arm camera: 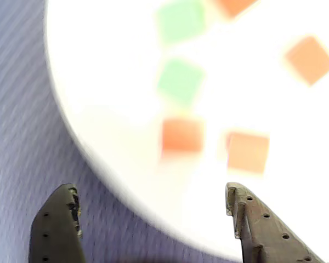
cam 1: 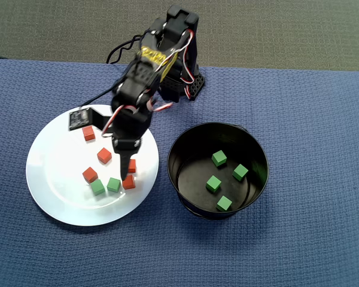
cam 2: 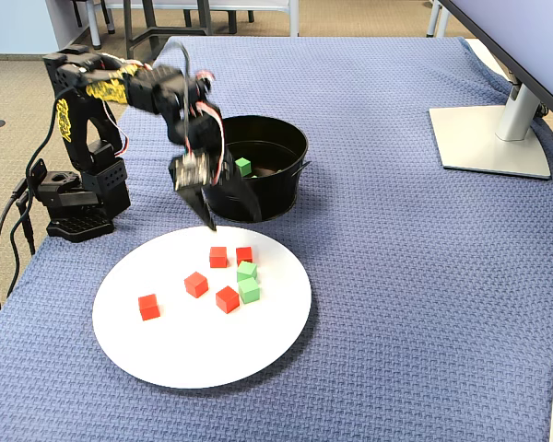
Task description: Pick up the green cubes from the white plate and place them in the black recipient
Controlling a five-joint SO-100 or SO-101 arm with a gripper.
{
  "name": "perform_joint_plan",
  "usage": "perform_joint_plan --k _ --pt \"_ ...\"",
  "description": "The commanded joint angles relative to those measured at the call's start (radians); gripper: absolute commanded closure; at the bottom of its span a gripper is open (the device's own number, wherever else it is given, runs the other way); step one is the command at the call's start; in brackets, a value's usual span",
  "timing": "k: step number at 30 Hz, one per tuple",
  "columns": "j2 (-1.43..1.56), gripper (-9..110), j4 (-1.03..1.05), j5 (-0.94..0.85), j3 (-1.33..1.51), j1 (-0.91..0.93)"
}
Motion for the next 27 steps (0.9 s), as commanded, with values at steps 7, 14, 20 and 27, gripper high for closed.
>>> perform_joint_plan --k 7,14,20,27 --pt "-0.161 79 -0.055 0.137 -0.161 0.057" --pt "-0.229 83 -0.091 0.268 -0.190 0.051" --pt "-0.304 77 -0.083 0.290 -0.245 0.048" --pt "-0.333 76 -0.083 0.299 -0.244 0.020"
